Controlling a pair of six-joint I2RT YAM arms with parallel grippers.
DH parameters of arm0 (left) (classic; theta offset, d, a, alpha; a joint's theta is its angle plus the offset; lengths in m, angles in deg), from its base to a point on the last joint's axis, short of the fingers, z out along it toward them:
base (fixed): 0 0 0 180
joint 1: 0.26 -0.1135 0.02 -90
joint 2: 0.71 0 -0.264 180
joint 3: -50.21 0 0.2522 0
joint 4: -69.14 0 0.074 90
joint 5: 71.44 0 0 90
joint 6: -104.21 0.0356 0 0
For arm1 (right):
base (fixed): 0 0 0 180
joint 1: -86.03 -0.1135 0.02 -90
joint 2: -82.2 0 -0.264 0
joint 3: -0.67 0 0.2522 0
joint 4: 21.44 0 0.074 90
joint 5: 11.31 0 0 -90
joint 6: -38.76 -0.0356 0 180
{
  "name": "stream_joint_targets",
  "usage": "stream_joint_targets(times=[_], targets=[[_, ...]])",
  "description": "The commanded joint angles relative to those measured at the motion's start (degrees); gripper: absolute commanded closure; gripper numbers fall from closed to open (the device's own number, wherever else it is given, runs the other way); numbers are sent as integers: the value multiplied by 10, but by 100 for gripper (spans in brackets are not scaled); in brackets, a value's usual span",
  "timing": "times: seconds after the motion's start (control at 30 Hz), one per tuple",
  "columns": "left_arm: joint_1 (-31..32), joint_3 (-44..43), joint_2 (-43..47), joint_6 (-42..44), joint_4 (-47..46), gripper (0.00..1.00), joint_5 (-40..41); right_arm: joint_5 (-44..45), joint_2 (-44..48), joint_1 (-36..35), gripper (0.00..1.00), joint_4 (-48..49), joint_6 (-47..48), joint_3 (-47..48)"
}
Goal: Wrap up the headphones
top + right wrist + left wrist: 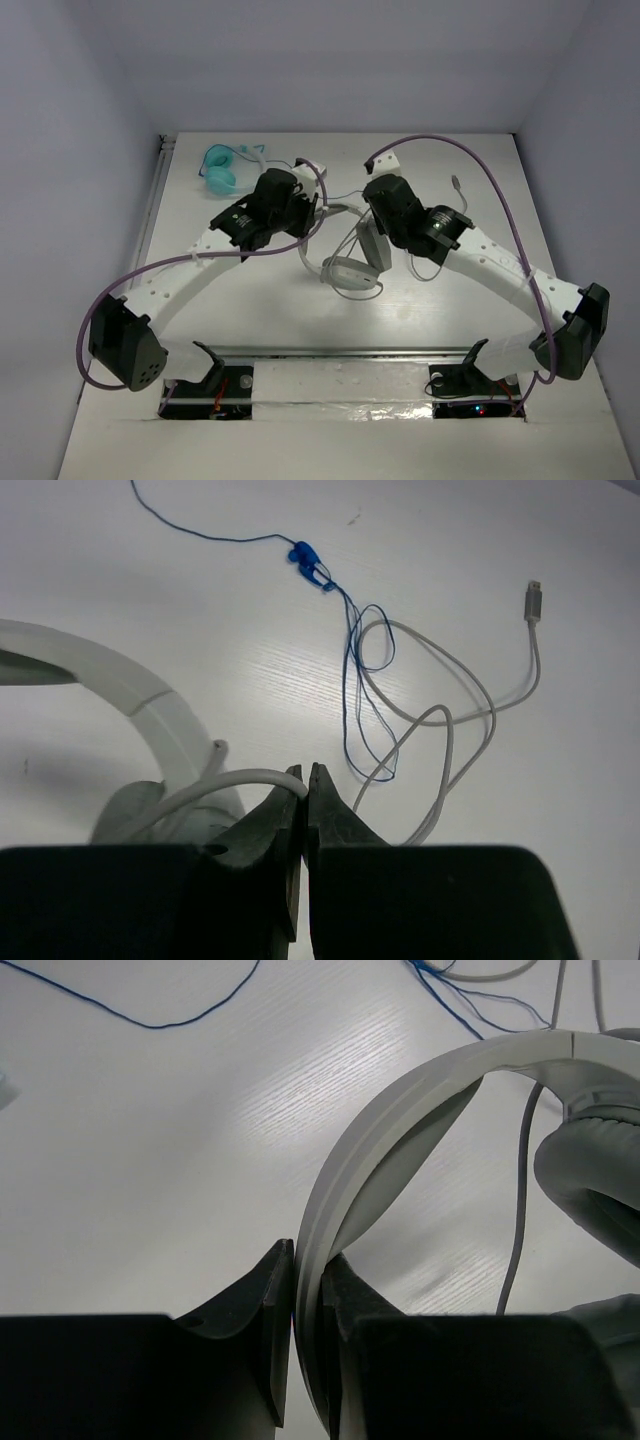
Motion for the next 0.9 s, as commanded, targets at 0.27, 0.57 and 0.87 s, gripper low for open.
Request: stream_joint_targets(times=[0.27, 0.57, 0.87], targets=[[-81, -7, 64, -37, -67, 100, -203, -95, 64, 76, 88, 165, -37, -71], [-124, -49, 82, -95, -101, 100, -327, -375, 113, 194, 66, 384, -86, -201], [-124, -141, 66, -130, -55, 100, -361, -548, 74, 233, 45, 600, -117, -290]])
